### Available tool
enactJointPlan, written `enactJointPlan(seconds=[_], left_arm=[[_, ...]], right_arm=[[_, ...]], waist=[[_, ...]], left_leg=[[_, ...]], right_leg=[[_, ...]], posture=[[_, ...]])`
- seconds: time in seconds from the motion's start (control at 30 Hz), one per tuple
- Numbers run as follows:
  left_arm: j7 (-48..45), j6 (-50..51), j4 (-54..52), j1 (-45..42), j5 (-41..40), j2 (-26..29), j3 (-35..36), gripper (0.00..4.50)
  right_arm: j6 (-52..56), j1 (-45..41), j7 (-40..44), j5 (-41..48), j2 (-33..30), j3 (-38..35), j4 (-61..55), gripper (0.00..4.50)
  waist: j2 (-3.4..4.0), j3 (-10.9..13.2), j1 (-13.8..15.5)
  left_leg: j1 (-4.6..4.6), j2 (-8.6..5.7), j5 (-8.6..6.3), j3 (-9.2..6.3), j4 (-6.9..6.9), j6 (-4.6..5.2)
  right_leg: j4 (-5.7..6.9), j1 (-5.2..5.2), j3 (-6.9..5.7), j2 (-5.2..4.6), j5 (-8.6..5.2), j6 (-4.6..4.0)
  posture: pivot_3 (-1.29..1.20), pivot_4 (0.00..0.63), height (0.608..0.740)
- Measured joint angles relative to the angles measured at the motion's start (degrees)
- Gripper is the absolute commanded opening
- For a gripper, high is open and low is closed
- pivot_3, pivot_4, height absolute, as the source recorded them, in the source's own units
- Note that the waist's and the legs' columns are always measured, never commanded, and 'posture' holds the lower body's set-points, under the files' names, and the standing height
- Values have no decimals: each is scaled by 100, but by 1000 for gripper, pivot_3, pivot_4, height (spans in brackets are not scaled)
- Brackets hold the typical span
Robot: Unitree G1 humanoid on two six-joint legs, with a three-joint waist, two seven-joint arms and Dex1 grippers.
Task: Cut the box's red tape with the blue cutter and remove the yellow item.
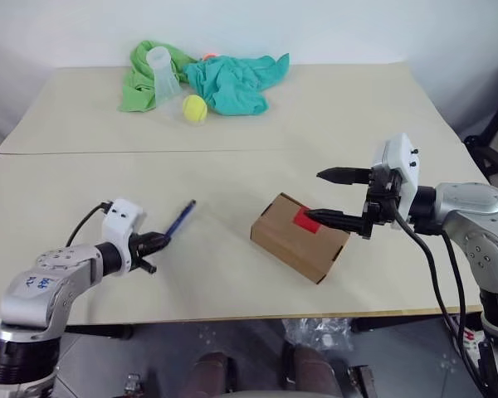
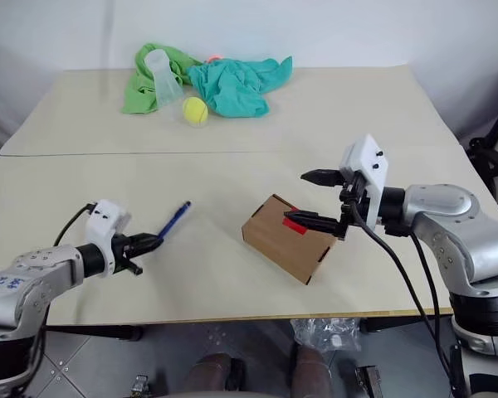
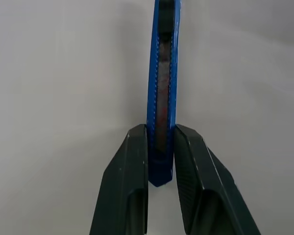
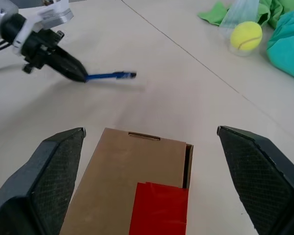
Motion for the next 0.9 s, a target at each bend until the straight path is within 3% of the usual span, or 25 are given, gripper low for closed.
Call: enactJointPlan(seconds=[0.2, 0.33, 0.5, 0.6, 0.9], left_arm=[[-1639, -1691, 79, 592, 109, 765, -65, 437], [-2458, -2981, 498, 615, 352, 869, -130, 437], [-2867, -4074, 733, 409, 861, 879, -578, 437], [-2938, -4608, 924, 239, 1234, 806, -911, 437], [-3185, -5496, 1153, 196, 1638, 791, -1347, 437]], right_arm=[[34, 140, -129, 145, 17, -12, -243, 4500], [182, 98, -173, 192, 12, 119, -563, 4500], [334, -231, -322, 32, 63, 874, -1004, 4500], [356, -558, -430, -353, 221, 1599, -1121, 3903], [145, -1067, -417, -1736, 575, 3631, -1126, 627]], waist=[[21, 12, -4], [28, 16, 1], [30, 18, -14], [30, 17, -31], [30, 17, -98]], left_leg=[[0, 2, 1, 6, -14, 7], [-1, 5, 3, 7, -21, 19], [-2, 4, 5, 12, -38, 28], [-2, 0, 6, 15, -41, 32], [-2, -4, 7, 18, -47, 40]], right_leg=[[-9, -6, -1, -3, -1, -2], [-11, -10, -2, -2, -2, -4], [-13, -17, -4, -2, -2, -4], [-13, -18, -4, -1, -2, -4], [-12, -22, -13, -1, -2, -4]], posture=[[0, 150, 740], [0, 150, 740], [0, 150, 740], [0, 150, 740], [0, 150, 740]])
